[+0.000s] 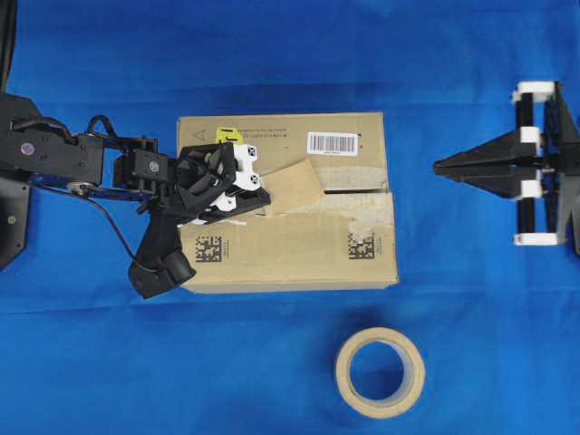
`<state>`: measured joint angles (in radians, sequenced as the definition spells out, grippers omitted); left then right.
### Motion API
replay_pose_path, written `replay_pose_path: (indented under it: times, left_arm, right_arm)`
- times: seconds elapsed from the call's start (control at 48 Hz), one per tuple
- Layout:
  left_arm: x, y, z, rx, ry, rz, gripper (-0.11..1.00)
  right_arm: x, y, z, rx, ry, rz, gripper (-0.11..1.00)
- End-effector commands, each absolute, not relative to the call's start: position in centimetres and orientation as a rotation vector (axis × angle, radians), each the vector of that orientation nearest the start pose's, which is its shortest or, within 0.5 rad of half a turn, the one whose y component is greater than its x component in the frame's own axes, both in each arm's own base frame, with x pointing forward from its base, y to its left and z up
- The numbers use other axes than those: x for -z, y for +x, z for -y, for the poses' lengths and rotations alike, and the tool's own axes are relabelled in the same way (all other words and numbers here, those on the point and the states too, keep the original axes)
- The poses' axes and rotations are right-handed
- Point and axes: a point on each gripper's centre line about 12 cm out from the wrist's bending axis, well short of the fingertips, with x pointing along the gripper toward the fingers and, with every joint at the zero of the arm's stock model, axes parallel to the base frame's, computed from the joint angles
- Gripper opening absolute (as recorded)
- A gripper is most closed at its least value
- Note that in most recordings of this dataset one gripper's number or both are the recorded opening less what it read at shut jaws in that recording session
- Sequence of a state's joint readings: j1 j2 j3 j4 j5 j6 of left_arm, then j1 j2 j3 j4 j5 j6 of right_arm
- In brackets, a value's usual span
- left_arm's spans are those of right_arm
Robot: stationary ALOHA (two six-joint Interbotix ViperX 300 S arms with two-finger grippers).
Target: Apply tape along the seams of the closed cardboard box to seal it securely.
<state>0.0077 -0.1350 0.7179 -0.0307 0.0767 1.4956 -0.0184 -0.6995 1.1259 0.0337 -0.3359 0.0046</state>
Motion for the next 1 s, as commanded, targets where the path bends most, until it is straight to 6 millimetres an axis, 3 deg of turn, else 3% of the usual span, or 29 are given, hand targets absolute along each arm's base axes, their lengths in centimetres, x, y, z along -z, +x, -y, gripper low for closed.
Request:
replay_pose_path:
  times: [0.0, 0.146, 0.292, 0.354, 0.563, 0.792, 0.979]
  left_arm:
    - [-20.0, 36.4, -0.4, 0.462, 1.409, -0.528, 0.0]
    - [-20.0, 36.4, -0.5, 0.462, 1.415, -0.527, 0.0]
    - [-20.1, 36.3, -0.4, 0.478, 1.459, -0.519, 0.0]
    - [-20.0, 36.2, -0.5, 0.483, 1.476, -0.518, 0.0]
    - [-19.9, 36.1, -0.5, 0.497, 1.489, -0.525, 0.0]
    - [-19.8, 36.1, -0.6, 0.499, 1.485, -0.53, 0.0]
    - [-19.8, 36.1, -0.6, 0.5, 1.48, -0.533, 0.0]
  right_arm:
    - [-26.9, 25.7, 0.8, 0.043, 0.047, -0.061, 0.02]
    - [-26.4, 28.0, 1.0, 0.051, 0.055, -0.102, 0.05]
    - [-26.1, 30.6, 1.2, 0.054, 0.056, -0.134, 0.44]
    - [-26.1, 31.6, 1.2, 0.055, 0.054, -0.143, 0.54]
    - [-25.3, 34.9, 1.4, 0.056, 0.057, -0.201, 0.45]
    - [-24.1, 38.2, 1.9, 0.065, 0.056, -0.306, 0.45]
    - [-22.4, 39.7, 1.9, 0.062, 0.052, -0.395, 0.45]
